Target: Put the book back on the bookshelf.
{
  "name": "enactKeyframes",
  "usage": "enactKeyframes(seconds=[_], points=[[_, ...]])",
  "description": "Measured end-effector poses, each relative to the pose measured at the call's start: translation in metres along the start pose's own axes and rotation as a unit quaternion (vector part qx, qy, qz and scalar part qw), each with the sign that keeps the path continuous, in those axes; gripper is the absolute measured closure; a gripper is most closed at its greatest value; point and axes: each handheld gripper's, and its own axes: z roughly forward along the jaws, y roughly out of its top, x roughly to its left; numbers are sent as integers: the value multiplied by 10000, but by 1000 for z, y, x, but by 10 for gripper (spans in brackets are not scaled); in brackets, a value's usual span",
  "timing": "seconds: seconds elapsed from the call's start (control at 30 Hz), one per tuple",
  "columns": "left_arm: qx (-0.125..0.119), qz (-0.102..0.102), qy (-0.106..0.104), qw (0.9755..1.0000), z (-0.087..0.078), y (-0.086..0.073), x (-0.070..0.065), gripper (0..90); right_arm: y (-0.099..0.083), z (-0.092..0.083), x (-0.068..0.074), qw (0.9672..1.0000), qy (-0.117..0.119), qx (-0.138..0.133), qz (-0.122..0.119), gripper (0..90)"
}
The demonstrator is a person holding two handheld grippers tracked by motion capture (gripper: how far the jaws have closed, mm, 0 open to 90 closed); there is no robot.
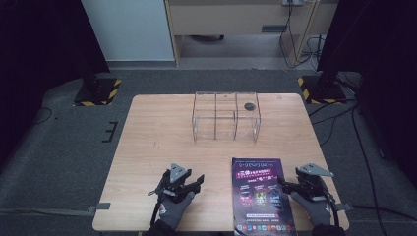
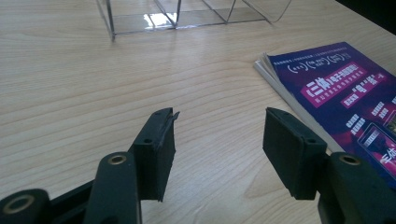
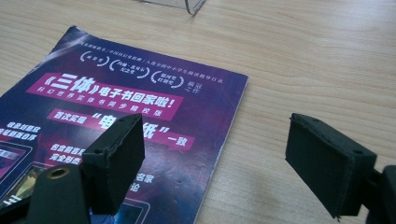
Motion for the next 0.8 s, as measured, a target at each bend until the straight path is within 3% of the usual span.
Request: enactKeyframes(seconds=[0.8], points=[[331, 137, -420, 9985, 39, 0, -51, 416, -8, 5, 12, 9997, 185, 166, -11, 201]])
